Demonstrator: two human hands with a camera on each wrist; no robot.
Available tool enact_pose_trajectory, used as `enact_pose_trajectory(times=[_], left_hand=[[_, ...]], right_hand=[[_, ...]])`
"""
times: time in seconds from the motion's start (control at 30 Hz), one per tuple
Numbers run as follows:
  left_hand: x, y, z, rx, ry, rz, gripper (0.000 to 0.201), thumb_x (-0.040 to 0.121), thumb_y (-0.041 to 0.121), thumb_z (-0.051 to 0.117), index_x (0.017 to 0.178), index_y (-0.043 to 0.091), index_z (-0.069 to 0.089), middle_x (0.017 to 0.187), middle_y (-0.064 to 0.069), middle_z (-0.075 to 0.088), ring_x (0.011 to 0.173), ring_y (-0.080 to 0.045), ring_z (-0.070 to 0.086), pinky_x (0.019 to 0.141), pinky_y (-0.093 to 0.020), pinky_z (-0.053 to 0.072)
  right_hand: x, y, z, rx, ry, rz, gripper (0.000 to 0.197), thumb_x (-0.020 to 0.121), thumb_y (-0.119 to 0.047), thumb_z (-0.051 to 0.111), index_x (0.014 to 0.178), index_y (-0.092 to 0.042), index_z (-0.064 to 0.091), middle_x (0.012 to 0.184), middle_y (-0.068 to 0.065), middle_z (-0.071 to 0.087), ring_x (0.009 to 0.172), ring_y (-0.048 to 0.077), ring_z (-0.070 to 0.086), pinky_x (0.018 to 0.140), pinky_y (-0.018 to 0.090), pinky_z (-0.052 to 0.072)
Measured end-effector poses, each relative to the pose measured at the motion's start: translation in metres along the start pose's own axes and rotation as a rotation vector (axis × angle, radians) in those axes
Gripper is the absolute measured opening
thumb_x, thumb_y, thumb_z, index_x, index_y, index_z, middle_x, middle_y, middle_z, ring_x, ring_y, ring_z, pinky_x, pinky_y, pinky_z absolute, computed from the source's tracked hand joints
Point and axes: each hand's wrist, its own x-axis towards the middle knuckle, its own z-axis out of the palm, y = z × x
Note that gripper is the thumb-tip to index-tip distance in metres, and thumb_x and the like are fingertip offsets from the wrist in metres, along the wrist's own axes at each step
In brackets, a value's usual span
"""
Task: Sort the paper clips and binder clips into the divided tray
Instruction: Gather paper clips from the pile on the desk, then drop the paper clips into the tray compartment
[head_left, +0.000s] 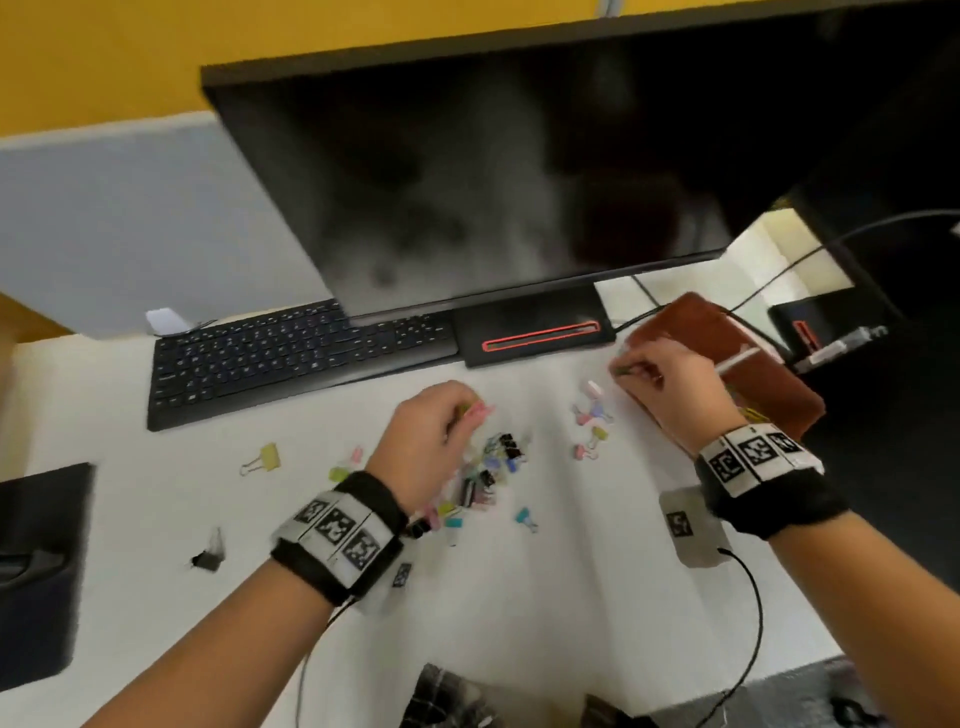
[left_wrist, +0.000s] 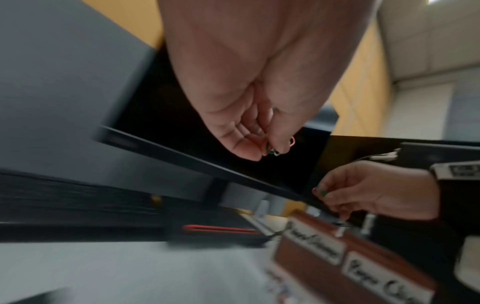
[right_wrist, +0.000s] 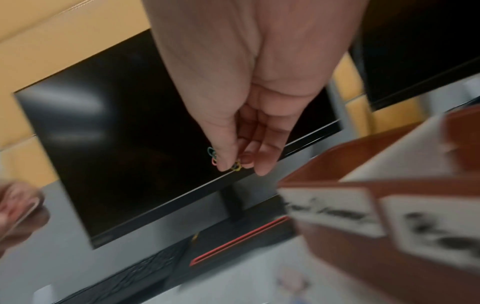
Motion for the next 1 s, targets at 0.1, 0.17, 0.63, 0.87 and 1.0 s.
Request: enact_pose_trajectory(times=[0.1,0.17,0.63,0.87,1.0], left_hand=[[0.049,0.072,0.066,-0.096,-0.067,0.162,0.011,0.089,0.024,0.060,0.085,0.014,0.062,0.075,0.002,0.062,0.065,-0.003,0.044,0.064,-0.015,0.034],[0.076,0.111,0.114,-0.141,-0.122,0.181,0.009,0.088,0.021,0.061,0.088,0.012,0.064,0.080,-0.003,0.065,0.069,-0.006,0.047,0.065,-0.017,0.034],[0.075,0.110,0.164,-0.126,-0.202,0.037,0.027,0.084,0.010,0.061,0.110,0.017,0.063,0.108,-0.001,0.060,0.088,-0.009,0.059,0.082,-0.017,0.046],[-0.037,-0.015,0.068,0.070,0.015,-0.367,0.012,0.085,0.014,0.061,0.091,0.023,0.056,0.088,0.005,0.054,0.070,-0.004,0.052,0.060,-0.008,0.039],[-0.083,-0.064,0.031,0.140,0.056,-0.528,0.009,0.085,0.010,0.060,0.090,0.017,0.060,0.087,-0.002,0.062,0.071,-0.014,0.053,0.064,-0.024,0.042]], right_hand=[[-0.017,0.052,-0.038,-0.066,0.022,0.138,0.016,0.081,-0.009,0.068,0.096,-0.014,0.069,0.096,0.006,0.066,0.087,0.019,0.060,0.080,0.018,0.040],[-0.023,0.083,-0.052,-0.097,0.018,0.219,0.017,0.082,-0.007,0.064,0.096,-0.015,0.069,0.100,0.009,0.068,0.092,0.025,0.063,0.083,0.027,0.046],[-0.010,0.096,-0.034,-0.009,-0.045,-0.085,0.019,0.085,-0.008,0.057,0.103,-0.007,0.065,0.098,0.012,0.064,0.090,0.028,0.062,0.082,0.032,0.048],[-0.005,0.017,0.055,0.025,-0.446,-0.386,0.022,0.087,-0.017,0.056,0.107,-0.025,0.061,0.096,-0.003,0.061,0.085,0.017,0.060,0.083,0.036,0.051],[-0.011,-0.026,0.105,0.021,-0.636,-0.424,0.025,0.091,-0.017,0.048,0.113,-0.023,0.059,0.107,0.002,0.061,0.091,0.020,0.059,0.086,0.035,0.049]])
